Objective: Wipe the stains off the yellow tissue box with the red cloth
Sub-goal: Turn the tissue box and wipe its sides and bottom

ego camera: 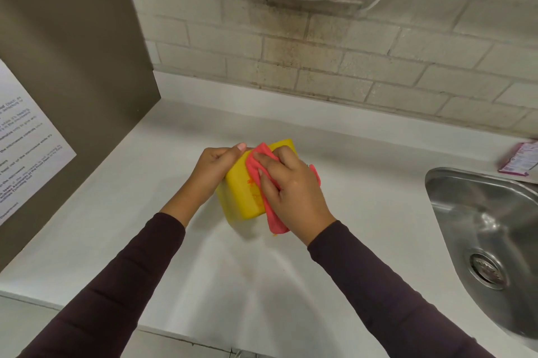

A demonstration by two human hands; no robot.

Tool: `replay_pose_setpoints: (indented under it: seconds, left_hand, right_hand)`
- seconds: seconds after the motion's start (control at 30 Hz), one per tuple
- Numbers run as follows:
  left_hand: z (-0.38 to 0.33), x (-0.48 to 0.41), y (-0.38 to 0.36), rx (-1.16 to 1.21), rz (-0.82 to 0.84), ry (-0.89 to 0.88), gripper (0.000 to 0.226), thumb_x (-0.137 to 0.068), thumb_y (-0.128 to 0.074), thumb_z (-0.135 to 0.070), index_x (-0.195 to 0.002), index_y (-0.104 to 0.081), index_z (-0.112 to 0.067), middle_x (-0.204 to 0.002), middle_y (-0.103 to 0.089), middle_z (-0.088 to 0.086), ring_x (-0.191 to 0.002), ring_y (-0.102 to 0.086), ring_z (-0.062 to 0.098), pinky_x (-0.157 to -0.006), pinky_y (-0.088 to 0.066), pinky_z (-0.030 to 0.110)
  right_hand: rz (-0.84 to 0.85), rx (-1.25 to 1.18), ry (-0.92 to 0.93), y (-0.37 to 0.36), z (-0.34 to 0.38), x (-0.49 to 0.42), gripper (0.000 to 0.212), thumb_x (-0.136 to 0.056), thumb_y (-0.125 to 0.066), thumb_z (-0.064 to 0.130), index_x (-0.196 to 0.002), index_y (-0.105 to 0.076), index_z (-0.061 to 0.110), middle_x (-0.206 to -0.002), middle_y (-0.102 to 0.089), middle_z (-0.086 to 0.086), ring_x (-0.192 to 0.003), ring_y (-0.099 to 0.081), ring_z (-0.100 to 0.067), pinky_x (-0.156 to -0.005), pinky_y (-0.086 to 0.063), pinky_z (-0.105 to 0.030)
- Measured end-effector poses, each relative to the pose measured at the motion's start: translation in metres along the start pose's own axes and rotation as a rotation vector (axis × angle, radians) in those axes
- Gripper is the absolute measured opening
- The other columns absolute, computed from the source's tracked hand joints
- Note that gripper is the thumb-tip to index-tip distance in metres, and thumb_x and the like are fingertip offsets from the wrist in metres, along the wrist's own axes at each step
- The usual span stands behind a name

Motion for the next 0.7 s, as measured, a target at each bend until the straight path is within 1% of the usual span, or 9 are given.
replay_pose_setpoints:
  seconds: [0.1,0.17,0.2,0.3,0.4,0.47,0.53,0.63,0.7]
  left_hand:
    - [-0.003,-0.001,-0.001,-0.012,0.022,-0.008,0.027,-0.092,-0.051,-0.032,-0.083,-0.077,-0.031,-0.091,-0.072,0.018,-0.084,-0.066,0.022,-0.086,-0.052,0.038]
    - [-0.004,-0.002,0.002,-0.018,0.008,-0.003,0.027,-0.092,-0.051,-0.031,-0.082,-0.076,-0.032,-0.094,-0.069,0.025,-0.085,-0.064,0.026,-0.088,-0.050,0.040]
    - [-0.004,-0.002,0.002,-0.021,0.006,0.001,0.028,-0.092,-0.051,-0.031,-0.081,-0.076,-0.034,-0.091,-0.069,0.022,-0.085,-0.064,0.025,-0.087,-0.050,0.039]
    - [-0.002,0.000,0.002,-0.040,0.010,0.001,0.029,-0.092,-0.050,-0.032,-0.081,-0.075,-0.040,-0.080,-0.074,0.000,-0.080,-0.067,0.013,-0.082,-0.051,0.030]
    - [-0.001,0.004,-0.001,-0.050,0.008,-0.010,0.030,-0.093,-0.049,-0.033,-0.079,-0.076,-0.037,-0.076,-0.074,-0.007,-0.079,-0.068,0.009,-0.076,-0.053,0.022]
    - [-0.001,0.005,-0.001,-0.035,-0.021,-0.016,0.040,-0.094,-0.048,-0.033,-0.062,-0.071,-0.029,-0.057,-0.066,-0.009,-0.060,-0.061,0.003,-0.063,-0.049,0.013]
    - [-0.001,0.005,0.001,-0.025,-0.057,0.006,0.047,-0.094,-0.048,-0.035,-0.049,-0.056,-0.024,-0.044,-0.052,-0.011,-0.047,-0.051,0.003,-0.054,-0.043,0.012]
    - [-0.001,0.004,0.002,-0.030,-0.063,0.015,0.050,-0.094,-0.047,-0.032,-0.045,-0.056,-0.026,-0.041,-0.050,-0.012,-0.046,-0.049,0.001,-0.053,-0.042,0.012]
    - [-0.004,0.005,-0.001,-0.018,-0.032,0.006,0.038,-0.095,-0.047,-0.030,-0.065,-0.070,-0.026,-0.054,-0.064,-0.010,-0.057,-0.061,0.003,-0.061,-0.049,0.013]
  right_hand:
    - [0.070,0.019,0.072,-0.001,0.003,0.013,0.028,-0.092,-0.053,0.016,-0.115,-0.064,0.005,-0.089,-0.059,-0.015,-0.069,-0.058,-0.031,-0.065,-0.044,-0.032]
    - [0.083,0.034,0.058,0.002,-0.007,0.018,0.029,-0.092,-0.053,0.016,-0.116,-0.064,0.005,-0.091,-0.059,-0.016,-0.069,-0.058,-0.032,-0.064,-0.047,-0.034]
    - [0.074,0.035,0.027,0.005,-0.015,0.019,0.028,-0.091,-0.054,0.014,-0.116,-0.064,0.005,-0.093,-0.058,-0.016,-0.070,-0.058,-0.032,-0.065,-0.048,-0.035]
    - [0.009,-0.003,-0.101,0.011,-0.034,0.012,0.027,-0.091,-0.055,0.010,-0.117,-0.062,0.007,-0.096,-0.054,-0.012,-0.075,-0.057,-0.024,-0.068,-0.048,-0.033]
    - [-0.039,-0.058,-0.141,0.009,-0.032,-0.003,0.027,-0.093,-0.052,0.013,-0.117,-0.062,0.008,-0.097,-0.053,-0.008,-0.078,-0.055,-0.018,-0.071,-0.044,-0.025]
    - [-0.016,-0.074,-0.098,-0.001,-0.018,-0.010,0.027,-0.093,-0.051,0.013,-0.117,-0.062,0.008,-0.097,-0.053,-0.009,-0.079,-0.055,-0.018,-0.070,-0.039,-0.020]
    - [0.000,-0.081,-0.058,-0.007,-0.003,-0.010,0.027,-0.092,-0.052,0.012,-0.117,-0.062,0.008,-0.095,-0.054,-0.010,-0.079,-0.054,-0.017,-0.069,-0.034,-0.017]
    - [0.010,-0.090,-0.039,-0.010,0.010,-0.004,0.029,-0.090,-0.054,0.010,-0.118,-0.062,0.007,-0.093,-0.055,-0.013,-0.077,-0.057,-0.022,-0.070,-0.044,-0.028]
    - [0.029,-0.062,-0.012,-0.009,0.013,0.001,0.030,-0.088,-0.057,0.009,-0.117,-0.063,0.006,-0.091,-0.056,-0.015,-0.072,-0.057,-0.028,-0.066,-0.048,-0.033]
Point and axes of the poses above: each hand's wrist, its own x-axis away from the middle knuckle, its own y-axis out of the back of the hand, z = x × y, the point moved 10 cm from there along -x, towards the middle knuckle
